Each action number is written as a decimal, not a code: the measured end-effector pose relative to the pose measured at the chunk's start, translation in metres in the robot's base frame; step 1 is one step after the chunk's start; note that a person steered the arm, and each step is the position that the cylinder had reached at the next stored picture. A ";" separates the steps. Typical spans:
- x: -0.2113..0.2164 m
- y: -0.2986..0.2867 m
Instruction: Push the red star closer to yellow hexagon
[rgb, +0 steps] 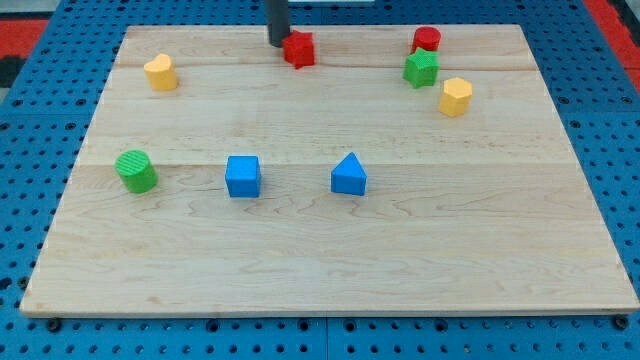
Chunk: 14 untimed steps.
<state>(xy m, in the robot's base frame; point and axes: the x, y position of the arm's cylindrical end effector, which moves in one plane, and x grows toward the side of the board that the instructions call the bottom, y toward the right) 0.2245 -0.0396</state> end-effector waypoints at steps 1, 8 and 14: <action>0.038 0.021; 0.029 0.052; 0.084 0.106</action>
<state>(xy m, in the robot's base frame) 0.3084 0.0667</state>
